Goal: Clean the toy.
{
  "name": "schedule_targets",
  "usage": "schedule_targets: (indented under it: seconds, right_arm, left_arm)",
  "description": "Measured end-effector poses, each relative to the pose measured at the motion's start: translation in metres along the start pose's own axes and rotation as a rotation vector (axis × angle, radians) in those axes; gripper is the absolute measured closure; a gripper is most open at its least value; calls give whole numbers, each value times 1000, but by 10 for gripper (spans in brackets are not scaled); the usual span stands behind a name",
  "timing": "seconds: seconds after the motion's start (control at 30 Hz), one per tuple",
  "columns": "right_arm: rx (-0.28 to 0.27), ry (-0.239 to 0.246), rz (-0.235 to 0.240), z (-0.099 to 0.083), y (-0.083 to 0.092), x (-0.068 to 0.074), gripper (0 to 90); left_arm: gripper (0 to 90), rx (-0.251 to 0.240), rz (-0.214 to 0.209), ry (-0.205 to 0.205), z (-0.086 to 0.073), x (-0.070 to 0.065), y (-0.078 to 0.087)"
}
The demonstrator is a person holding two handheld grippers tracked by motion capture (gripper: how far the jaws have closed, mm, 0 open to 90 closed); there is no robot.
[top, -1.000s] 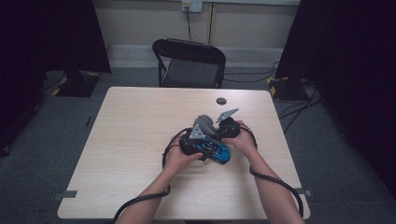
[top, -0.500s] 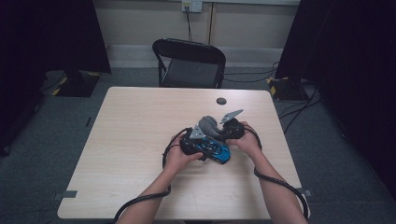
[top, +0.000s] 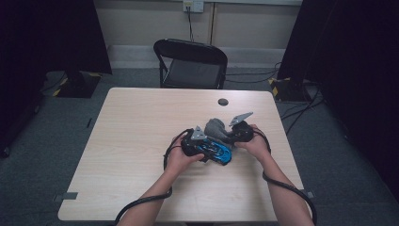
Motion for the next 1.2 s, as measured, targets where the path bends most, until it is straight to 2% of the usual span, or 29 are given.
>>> schedule_targets:
  seconds: [0.63, 1.2]
  right_arm:
    - [-13, -6, -5, -25, 21, 4, 746]
    - [-47, -37, -26, -48, 39, 13, 742]
  left_arm:
    - [182, 3, 3, 1, 0, 0, 0]
    - [182, 4, 2, 2, 0, -1, 0]
Point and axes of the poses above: each handheld gripper's, and its own axes: y roughly backward along the jaws, z roughly out of its top, x roughly to its left, the point moved 3 cm from there along -y, roughly forward along the jaws, and after that the axes turned 5 degrees about y, right-handed, at the moved point
